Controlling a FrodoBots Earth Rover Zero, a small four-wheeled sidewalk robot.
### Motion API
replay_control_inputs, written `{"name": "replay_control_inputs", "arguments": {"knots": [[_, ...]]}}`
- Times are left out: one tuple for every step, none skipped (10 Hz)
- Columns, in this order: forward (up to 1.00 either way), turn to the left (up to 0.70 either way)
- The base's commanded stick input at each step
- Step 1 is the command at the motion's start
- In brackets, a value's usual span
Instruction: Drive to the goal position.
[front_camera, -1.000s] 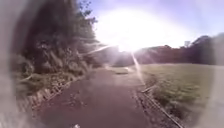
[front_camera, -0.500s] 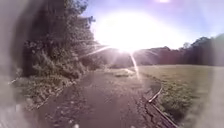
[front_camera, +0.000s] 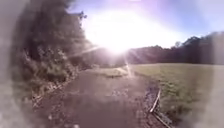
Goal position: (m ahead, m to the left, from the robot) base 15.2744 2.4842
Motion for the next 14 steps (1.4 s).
{"name": "replay_control_inputs", "arguments": {"knots": [[0.85,-0.19],[0.85,0.00],[0.85,0.00],[0.85,0.00],[0.85,0.00],[0.85,0.00],[0.85,0.00],[0.85,0.00],[0.85,0.00],[0.85,0.00],[0.85,-0.12],[0.85,-0.34],[0.85,-0.34],[0.85,-0.34]]}}
